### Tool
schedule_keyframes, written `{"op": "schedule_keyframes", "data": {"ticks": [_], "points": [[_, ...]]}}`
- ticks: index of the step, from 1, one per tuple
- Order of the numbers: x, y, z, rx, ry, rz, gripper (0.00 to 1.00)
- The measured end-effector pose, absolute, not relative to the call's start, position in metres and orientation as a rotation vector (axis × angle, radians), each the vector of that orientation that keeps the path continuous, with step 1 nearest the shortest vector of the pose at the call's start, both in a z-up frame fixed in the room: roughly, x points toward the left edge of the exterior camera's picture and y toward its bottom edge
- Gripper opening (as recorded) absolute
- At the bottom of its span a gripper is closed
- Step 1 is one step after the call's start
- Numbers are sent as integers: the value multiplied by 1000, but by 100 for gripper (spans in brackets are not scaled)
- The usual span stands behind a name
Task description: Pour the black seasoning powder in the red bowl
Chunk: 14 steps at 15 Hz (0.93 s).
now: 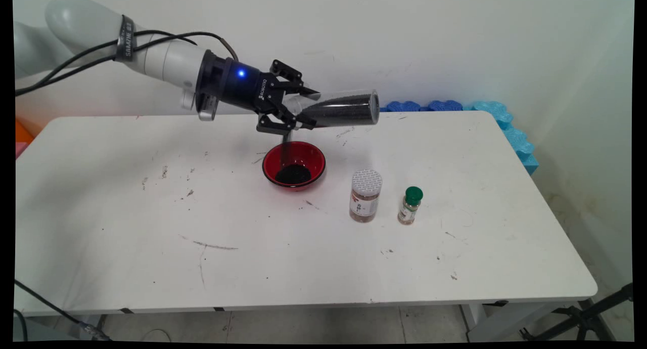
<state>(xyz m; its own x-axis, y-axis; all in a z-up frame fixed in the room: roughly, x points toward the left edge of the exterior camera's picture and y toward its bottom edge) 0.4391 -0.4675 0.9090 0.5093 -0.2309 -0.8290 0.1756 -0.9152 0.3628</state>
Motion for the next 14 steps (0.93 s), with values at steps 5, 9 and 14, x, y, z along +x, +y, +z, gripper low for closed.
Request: {"op": "schedule_keyframes", "data": {"ticks": [5, 9, 14], "points": [[441, -466, 910, 2342, -27, -1395, 0], [442, -465, 910, 2335, -20, -1403, 0], [442, -465, 911, 2324, -14, -1413, 0]]}}
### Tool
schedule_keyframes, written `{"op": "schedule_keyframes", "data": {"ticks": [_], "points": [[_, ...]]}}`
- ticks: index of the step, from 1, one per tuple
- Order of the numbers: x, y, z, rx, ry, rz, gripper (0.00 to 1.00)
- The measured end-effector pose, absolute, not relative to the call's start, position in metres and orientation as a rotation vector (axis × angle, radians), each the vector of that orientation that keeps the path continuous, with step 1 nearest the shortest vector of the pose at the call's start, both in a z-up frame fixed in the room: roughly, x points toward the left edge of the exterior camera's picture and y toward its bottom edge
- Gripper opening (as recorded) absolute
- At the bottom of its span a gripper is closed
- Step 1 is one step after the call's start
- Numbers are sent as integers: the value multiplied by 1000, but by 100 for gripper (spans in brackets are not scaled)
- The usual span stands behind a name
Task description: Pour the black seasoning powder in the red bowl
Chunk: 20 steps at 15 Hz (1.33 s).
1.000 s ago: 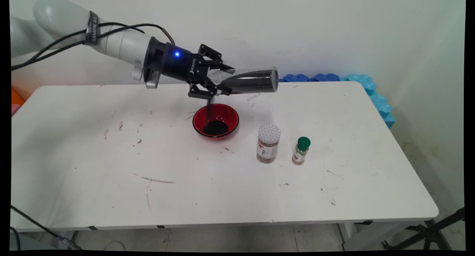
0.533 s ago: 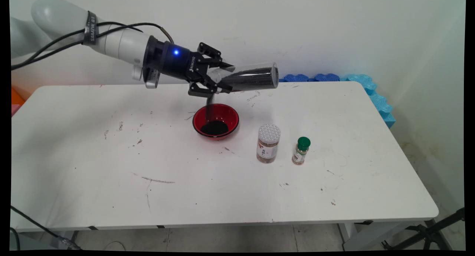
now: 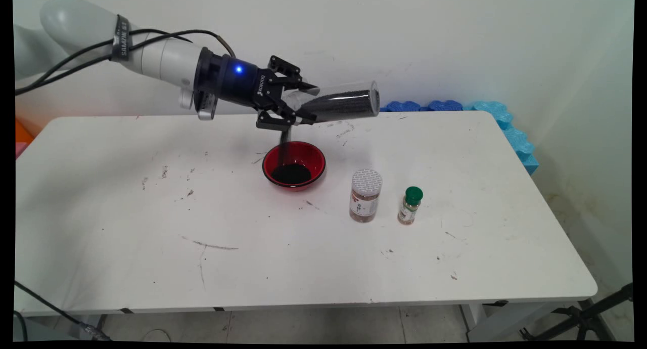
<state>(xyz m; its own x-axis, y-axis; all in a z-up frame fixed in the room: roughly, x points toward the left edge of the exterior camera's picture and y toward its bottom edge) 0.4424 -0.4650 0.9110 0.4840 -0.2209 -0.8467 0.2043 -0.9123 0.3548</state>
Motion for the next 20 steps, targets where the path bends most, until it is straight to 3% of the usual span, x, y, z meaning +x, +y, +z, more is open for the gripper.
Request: {"op": "schedule_keyframes", "data": {"ticks": [20], "points": [[444, -472, 912, 2284, -179, -1333, 0]]}}
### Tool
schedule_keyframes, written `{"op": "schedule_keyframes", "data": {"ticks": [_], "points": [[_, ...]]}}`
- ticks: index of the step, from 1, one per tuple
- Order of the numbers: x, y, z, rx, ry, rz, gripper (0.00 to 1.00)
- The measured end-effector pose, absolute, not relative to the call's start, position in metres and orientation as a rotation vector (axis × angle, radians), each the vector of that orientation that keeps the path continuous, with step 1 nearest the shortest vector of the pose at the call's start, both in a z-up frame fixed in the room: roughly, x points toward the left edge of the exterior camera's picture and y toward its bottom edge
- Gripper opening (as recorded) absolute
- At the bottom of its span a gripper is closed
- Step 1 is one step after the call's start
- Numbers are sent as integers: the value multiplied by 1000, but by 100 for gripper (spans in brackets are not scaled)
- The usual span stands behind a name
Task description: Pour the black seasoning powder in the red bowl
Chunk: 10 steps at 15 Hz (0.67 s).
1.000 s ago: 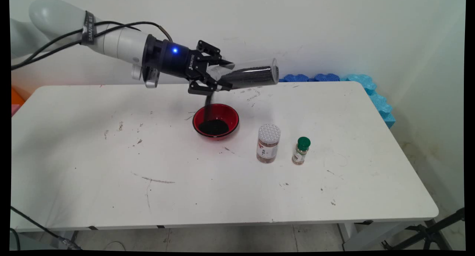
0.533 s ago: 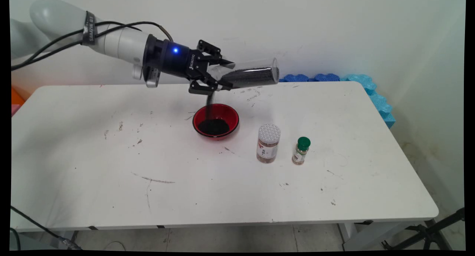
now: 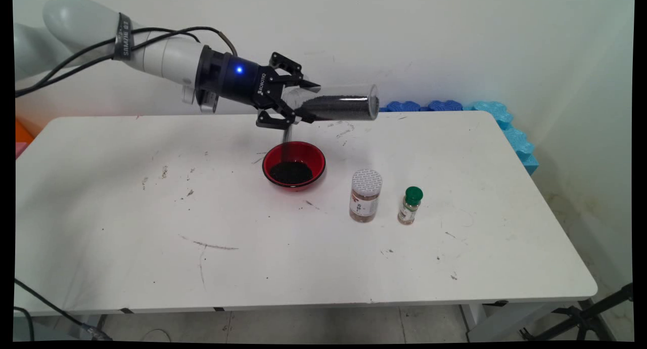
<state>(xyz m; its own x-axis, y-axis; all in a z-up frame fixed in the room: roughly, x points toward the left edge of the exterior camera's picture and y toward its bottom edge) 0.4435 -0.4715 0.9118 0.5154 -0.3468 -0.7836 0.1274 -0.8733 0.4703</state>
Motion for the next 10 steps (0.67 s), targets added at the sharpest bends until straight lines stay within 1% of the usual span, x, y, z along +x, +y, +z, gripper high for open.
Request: {"op": "schedule_keyframes", "data": {"ticks": [10], "points": [[444, -476, 914, 2206, -473, -1202, 0]]}}
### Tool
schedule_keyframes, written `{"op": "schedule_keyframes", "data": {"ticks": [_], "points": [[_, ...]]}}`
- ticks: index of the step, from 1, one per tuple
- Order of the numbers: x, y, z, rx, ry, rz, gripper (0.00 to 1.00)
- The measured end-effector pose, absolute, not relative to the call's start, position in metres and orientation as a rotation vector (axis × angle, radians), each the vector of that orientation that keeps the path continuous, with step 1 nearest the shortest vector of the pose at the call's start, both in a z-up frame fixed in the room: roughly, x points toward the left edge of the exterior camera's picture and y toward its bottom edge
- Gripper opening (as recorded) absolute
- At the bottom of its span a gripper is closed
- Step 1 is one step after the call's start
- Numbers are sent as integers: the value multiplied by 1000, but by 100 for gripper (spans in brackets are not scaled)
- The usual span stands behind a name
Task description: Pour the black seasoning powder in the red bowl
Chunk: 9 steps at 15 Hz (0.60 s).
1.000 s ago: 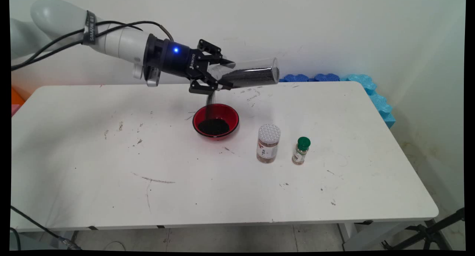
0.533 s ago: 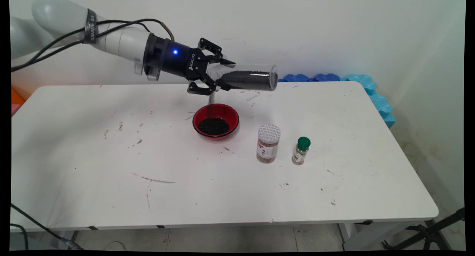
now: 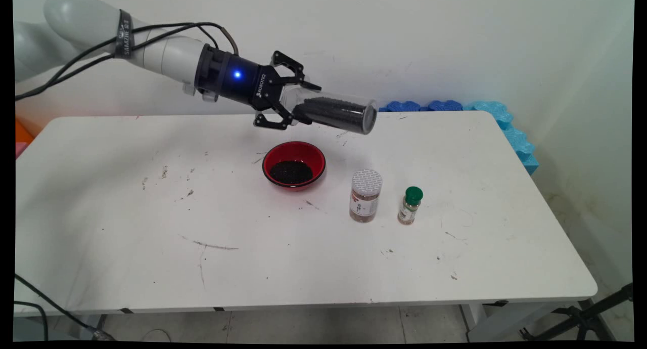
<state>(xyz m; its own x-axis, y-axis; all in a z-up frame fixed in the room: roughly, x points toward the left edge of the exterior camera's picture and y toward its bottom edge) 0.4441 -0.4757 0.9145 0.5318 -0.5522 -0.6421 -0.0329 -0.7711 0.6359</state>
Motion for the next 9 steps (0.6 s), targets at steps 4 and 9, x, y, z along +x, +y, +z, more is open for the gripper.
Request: {"op": "schedule_keyframes", "data": {"ticks": [4, 9], "points": [[444, -476, 914, 2183, -555, -1164, 0], [444, -479, 918, 2126, -694, -1089, 0]]}}
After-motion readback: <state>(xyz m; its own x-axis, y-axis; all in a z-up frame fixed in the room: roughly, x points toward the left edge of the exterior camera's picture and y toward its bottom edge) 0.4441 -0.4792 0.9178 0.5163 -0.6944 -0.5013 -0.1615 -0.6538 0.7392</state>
